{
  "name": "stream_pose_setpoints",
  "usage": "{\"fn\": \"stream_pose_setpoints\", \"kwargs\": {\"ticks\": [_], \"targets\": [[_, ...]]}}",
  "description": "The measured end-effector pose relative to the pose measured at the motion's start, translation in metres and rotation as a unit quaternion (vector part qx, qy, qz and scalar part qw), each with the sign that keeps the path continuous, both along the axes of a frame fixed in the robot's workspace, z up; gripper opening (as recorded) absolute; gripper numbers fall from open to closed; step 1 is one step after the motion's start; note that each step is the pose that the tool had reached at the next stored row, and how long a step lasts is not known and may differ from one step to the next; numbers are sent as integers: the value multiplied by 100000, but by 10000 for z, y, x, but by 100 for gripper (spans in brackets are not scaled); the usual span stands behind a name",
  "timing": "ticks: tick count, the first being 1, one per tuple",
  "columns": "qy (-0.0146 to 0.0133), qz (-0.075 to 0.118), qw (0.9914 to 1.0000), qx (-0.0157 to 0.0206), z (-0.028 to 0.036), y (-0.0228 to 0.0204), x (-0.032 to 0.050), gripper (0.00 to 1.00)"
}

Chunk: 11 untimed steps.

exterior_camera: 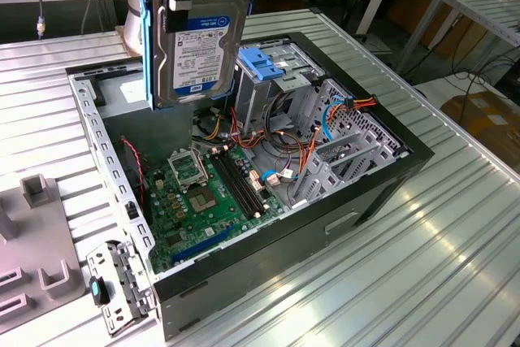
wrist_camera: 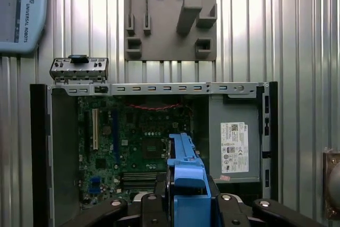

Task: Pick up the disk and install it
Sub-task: 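Insert the disk into the insertion slot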

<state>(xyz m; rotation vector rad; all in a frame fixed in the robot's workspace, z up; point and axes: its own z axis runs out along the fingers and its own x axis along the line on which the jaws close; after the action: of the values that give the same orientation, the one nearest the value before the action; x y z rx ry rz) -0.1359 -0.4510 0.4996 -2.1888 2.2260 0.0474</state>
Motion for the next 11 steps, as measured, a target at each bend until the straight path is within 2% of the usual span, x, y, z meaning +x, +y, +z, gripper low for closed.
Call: {"fn": "stream_pose_setpoints", "kwargs": {"ticks": [11], "targets": [[0, 0, 100000, -1, 0, -94, 0, 37]]}}
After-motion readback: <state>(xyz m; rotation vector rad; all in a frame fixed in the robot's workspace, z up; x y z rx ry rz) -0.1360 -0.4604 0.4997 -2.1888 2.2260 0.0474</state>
